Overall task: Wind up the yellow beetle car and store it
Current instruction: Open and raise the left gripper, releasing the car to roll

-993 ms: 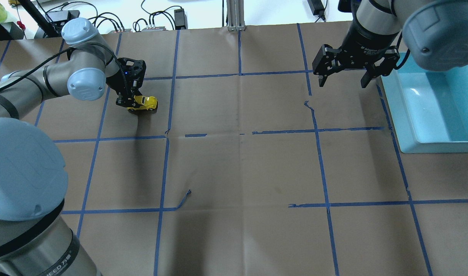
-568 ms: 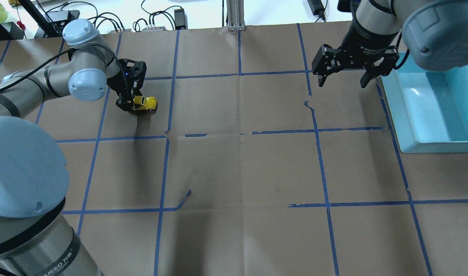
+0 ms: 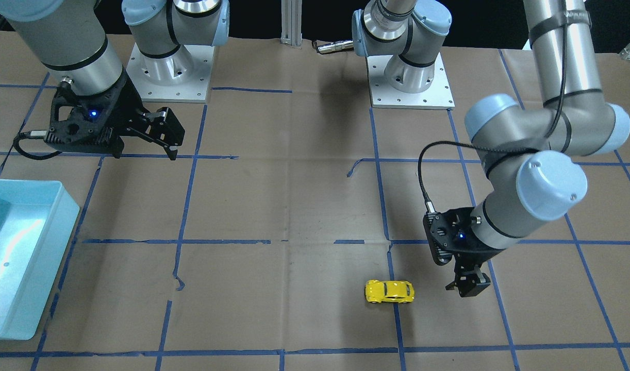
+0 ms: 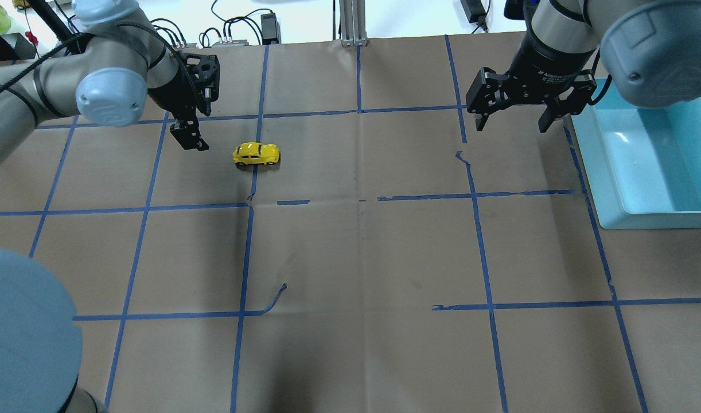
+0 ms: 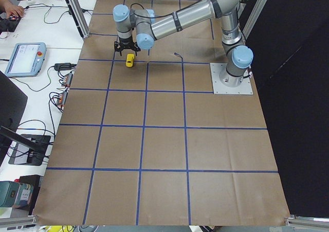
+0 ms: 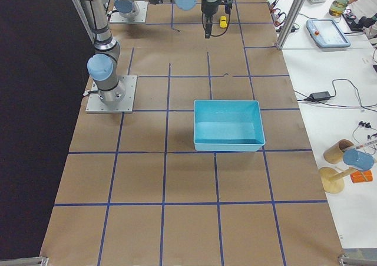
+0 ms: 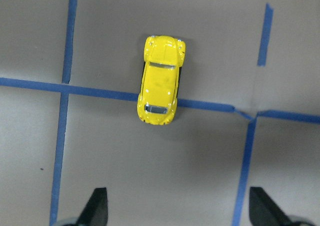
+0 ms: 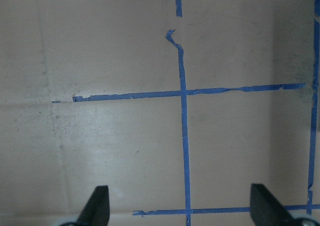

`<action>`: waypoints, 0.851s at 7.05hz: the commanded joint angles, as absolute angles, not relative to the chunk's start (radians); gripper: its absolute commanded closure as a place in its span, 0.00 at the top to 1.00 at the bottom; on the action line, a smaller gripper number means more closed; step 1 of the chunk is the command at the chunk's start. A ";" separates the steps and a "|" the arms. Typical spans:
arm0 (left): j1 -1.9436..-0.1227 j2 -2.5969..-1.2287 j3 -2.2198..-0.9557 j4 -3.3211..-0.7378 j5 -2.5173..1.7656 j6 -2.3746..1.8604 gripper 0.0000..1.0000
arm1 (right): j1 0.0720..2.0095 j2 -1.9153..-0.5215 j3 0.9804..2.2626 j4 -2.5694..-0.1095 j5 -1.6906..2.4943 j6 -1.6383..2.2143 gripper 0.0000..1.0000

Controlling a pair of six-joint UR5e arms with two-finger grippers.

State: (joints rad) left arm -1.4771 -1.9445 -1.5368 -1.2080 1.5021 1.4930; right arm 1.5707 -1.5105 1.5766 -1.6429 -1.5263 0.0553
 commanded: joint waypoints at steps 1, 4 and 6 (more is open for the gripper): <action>-1.578 -1.757 -1.554 -1.295 1.506 0.989 0.99 | 1.571 -1.502 1.574 -1.643 -1.528 0.055 1.00; -1.588 -1.634 -1.548 -1.435 1.640 0.388 0.99 | 1.566 -1.514 1.580 -1.643 -1.528 0.013 1.00; -1.586 -1.618 -1.528 -1.462 1.640 0.048 0.99 | 1.565 -1.514 1.586 -1.641 -1.532 -0.238 1.00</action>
